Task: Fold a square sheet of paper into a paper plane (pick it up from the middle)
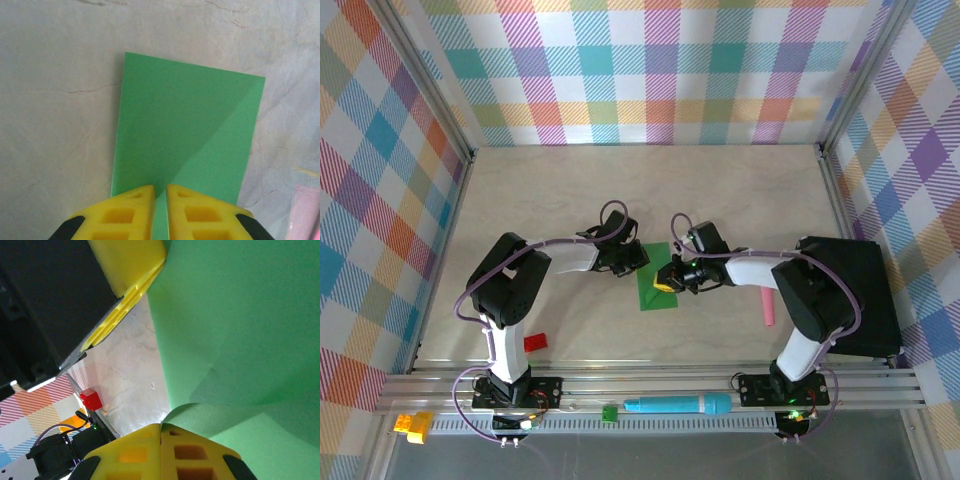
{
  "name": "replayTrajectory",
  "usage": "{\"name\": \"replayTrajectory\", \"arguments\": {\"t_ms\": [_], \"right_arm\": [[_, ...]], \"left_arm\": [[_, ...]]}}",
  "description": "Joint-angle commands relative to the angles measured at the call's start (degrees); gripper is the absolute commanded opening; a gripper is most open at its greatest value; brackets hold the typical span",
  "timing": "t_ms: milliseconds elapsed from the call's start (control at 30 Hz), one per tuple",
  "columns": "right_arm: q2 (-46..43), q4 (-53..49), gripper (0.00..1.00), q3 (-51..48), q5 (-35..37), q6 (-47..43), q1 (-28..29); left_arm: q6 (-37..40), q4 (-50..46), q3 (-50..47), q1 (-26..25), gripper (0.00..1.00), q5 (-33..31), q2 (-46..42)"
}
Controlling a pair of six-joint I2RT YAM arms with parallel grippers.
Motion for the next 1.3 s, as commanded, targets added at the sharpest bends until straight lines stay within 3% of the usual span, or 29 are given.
{"name": "replayTrajectory", "arguments": {"t_ms": [0,1267], "right_arm": [[2.19,0.05,0.04,2.72,0.23,-0.47,0.97],[8.87,5.28,0.04,4.45,0.94,0.31,1.34]], "left_arm": [[-0.04,-2.10,-2.20,0.35,0.15,-0.22,1.27],[-1.08,-1.98,-3.53,0.36,0.11,0.32,1.07]]}}
